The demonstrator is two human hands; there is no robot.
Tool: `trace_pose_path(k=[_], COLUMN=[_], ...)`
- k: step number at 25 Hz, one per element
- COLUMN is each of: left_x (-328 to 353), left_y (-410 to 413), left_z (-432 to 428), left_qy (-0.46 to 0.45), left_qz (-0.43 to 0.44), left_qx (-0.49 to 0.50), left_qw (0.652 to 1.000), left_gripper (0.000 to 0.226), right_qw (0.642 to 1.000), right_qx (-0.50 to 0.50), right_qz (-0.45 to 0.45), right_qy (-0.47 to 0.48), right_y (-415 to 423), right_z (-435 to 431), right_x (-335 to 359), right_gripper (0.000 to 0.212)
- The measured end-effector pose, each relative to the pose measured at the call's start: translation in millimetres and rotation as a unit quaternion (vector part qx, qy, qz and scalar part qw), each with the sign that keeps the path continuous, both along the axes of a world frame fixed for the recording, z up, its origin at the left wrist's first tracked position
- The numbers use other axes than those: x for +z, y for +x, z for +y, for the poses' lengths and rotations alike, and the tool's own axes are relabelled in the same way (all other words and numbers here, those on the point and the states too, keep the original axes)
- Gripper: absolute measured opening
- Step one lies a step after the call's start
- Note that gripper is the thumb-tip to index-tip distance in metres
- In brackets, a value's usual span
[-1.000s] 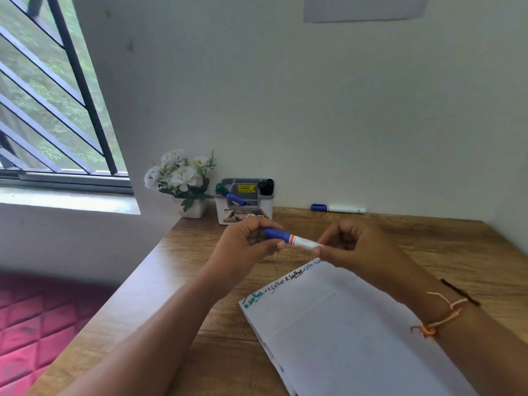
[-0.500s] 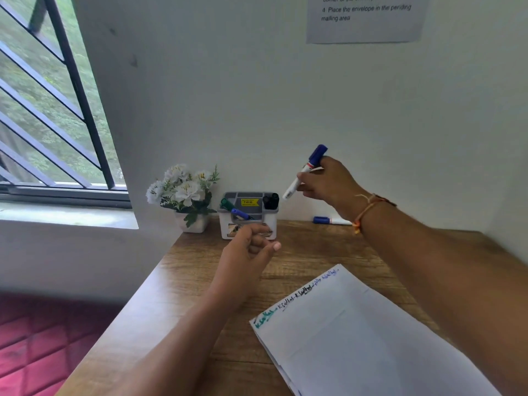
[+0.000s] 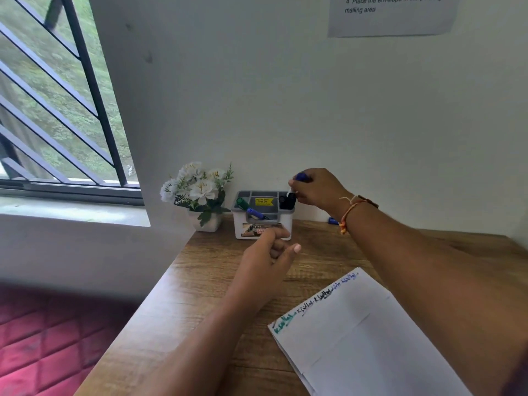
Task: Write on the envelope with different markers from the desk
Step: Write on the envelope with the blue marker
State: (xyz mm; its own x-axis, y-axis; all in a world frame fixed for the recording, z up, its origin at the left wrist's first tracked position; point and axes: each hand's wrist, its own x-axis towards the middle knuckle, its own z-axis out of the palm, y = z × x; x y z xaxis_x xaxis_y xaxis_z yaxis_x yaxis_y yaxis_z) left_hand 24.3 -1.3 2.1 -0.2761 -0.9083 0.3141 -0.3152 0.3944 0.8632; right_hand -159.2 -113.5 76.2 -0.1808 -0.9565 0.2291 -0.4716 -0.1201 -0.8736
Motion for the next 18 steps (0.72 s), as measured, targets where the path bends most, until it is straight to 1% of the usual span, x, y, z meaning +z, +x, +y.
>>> trace_pose_path(k=[2, 3, 4, 5, 6, 7, 8, 9, 11, 13, 15, 18], left_x=[-1, 0, 0, 0, 0, 0, 0, -1, -1, -2, -2, -2], left_y=[0, 1, 1, 1, 0, 0, 0, -1, -2, -2, -2, -2], left_z=[0, 0, 0, 0, 0, 0, 0, 1, 1, 2, 1, 1], left_qy=[-0.001, -0.001, 0.002, 0.006, 0.007, 0.005, 0.001, -0.003, -0.009, -0.014, -0.013, -0.009], left_qz=[-0.005, -0.010, -0.015, -0.017, -0.018, -0.020, -0.023, -0.029, -0.044, -0.059, -0.066, -0.078], left_qx=[-0.003, -0.004, -0.007, -0.009, -0.010, -0.011, -0.012, -0.014, -0.019, -0.020, -0.020, -0.019], left_qw=[1.000, 1.000, 1.000, 1.000, 1.000, 1.000, 1.000, 0.999, 0.999, 0.998, 0.998, 0.997], left_gripper=[0.028, 0.028, 0.028, 0.028, 0.028, 0.028, 0.027, 0.027, 0.026, 0.026, 0.025, 0.024], right_qw=[1.000, 1.000, 1.000, 1.000, 0.997, 0.988, 0.972, 0.958, 0.938, 0.922, 0.909, 0.880], right_qx=[0.020, 0.027, 0.026, 0.011, -0.016, -0.045, -0.064, -0.073, -0.073, -0.071, -0.069, -0.085], right_qz=[-0.004, -0.010, -0.015, 0.004, 0.062, 0.146, 0.224, 0.279, 0.334, 0.368, 0.395, 0.455], right_qy=[0.002, -0.002, -0.009, -0.022, -0.032, -0.028, -0.012, 0.011, 0.059, 0.099, 0.115, 0.108], right_y=[-2, -5, -10, -18, -29, -41, -54, -66, -84, -93, -95, -97], right_z=[4, 7, 10, 12, 15, 17, 21, 25, 30, 30, 27, 26], right_x=[1, 2, 2, 2, -1, -5, -12, -20, -41, -55, -64, -71], right_gripper=[0.038, 0.039, 0.037, 0.032, 0.029, 0.028, 0.028, 0.028, 0.030, 0.039, 0.043, 0.042])
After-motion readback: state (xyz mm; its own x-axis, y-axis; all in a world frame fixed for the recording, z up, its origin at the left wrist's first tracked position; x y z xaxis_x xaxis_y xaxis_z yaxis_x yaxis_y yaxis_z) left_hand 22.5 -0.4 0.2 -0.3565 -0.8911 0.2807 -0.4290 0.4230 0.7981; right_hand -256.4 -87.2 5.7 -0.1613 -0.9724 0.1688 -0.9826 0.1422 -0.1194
